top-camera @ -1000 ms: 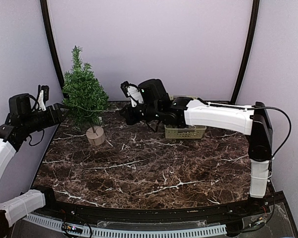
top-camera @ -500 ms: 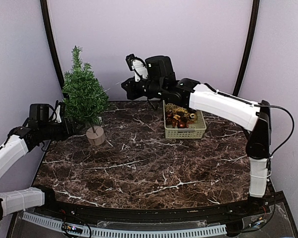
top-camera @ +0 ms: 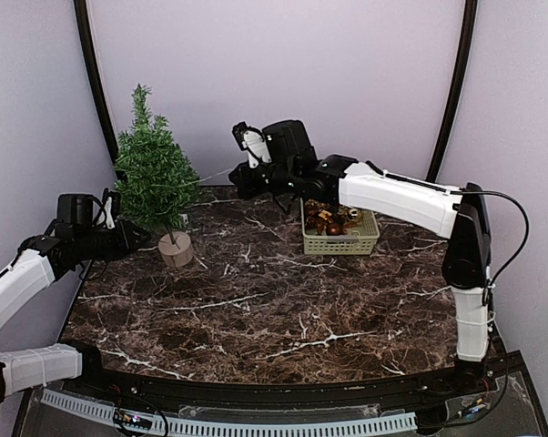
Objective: Decorate the small christmas tree
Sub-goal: Wrap the side of the string light in the gap of the branches.
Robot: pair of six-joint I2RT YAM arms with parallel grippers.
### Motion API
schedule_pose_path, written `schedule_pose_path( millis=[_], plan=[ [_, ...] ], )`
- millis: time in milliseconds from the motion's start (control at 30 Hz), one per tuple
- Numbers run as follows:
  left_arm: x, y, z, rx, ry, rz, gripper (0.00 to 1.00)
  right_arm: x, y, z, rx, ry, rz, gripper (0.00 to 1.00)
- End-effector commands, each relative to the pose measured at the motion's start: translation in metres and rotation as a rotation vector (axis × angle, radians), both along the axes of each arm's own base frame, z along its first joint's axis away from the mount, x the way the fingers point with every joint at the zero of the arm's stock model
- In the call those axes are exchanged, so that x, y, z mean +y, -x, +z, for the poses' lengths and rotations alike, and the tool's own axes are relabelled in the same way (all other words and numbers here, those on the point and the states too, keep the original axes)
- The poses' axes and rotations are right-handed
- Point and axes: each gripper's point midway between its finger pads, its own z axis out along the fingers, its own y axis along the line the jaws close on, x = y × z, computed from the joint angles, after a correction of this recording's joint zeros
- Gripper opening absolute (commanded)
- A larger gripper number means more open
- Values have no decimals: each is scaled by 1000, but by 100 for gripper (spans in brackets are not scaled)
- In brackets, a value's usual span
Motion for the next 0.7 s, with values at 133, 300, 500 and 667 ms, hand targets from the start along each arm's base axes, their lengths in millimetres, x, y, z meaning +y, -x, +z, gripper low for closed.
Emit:
schedule_pose_path(
  millis=[133, 300, 500, 667],
  plan=[
    [0, -3, 3, -28, -7, 1, 12, -12, 53, 53, -44, -104, 113, 0],
    [3, -3, 5, -30, -27, 8, 6, -3, 81, 20, -3, -58, 173, 0],
    [6, -2, 4, -24, -40, 22, 2, 13, 93, -37, 95, 11, 223, 0],
    [7, -3, 5, -28, -46, 29, 1, 14, 70, -51, 94, 42, 133, 0]
  ],
)
